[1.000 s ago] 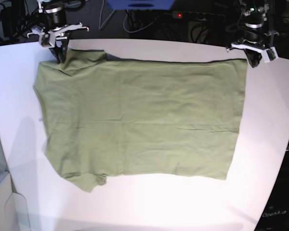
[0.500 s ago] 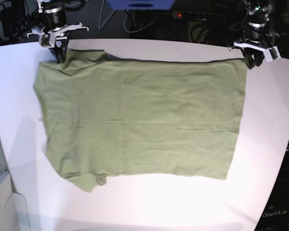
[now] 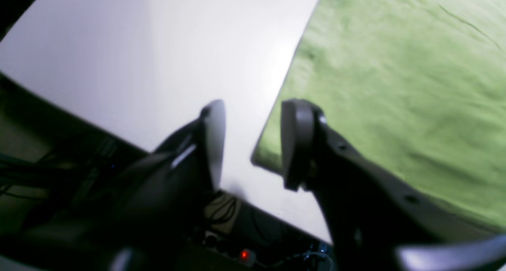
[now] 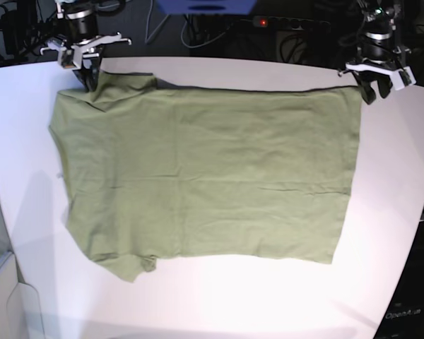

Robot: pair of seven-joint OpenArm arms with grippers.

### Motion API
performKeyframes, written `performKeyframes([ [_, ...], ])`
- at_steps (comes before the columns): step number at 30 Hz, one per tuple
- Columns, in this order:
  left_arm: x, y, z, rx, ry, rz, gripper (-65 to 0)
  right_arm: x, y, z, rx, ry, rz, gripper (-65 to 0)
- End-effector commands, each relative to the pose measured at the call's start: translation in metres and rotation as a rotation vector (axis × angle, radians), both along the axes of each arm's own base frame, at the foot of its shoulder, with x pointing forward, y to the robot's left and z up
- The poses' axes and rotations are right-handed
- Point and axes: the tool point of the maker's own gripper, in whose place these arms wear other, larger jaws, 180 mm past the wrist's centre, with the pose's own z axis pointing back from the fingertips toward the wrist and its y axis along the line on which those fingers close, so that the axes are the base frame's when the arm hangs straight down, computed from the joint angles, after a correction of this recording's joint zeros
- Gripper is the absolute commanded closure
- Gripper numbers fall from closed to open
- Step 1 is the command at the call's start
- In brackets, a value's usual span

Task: Fold the T-shirt properly
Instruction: 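Close both grippers on the shoulder edge of the green shirt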

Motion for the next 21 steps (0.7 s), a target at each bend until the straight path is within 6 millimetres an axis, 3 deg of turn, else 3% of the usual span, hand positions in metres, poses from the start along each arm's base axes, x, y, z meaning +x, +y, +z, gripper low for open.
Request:
performKeyframes([
  [1, 0.003, 0.003, 0.009, 0.014, -0.035, -0.004, -29.8, 0.001, 0.0, 0.008, -0.003, -0.031, 0.007, -0.4],
  [3, -0.001, 0.003, 0.003, 0.003, -0.019, 0.002, -38.1, 0.001, 0.0, 0.008, -0.003, -0.031, 0.007, -0.4],
  [5, -0.004, 0.003, -0.004, -0.008, -0.005, 0.008, -42.3, 0.001, 0.0, 0.008, -0.003, -0.031, 0.007, -0.4],
  [21, 0.004, -0.002, -0.039, -0.087, 0.074, 0.015, -42.4, 0.002, 0.0, 0.008, -0.002, -0.033, 0.008, -0.4],
])
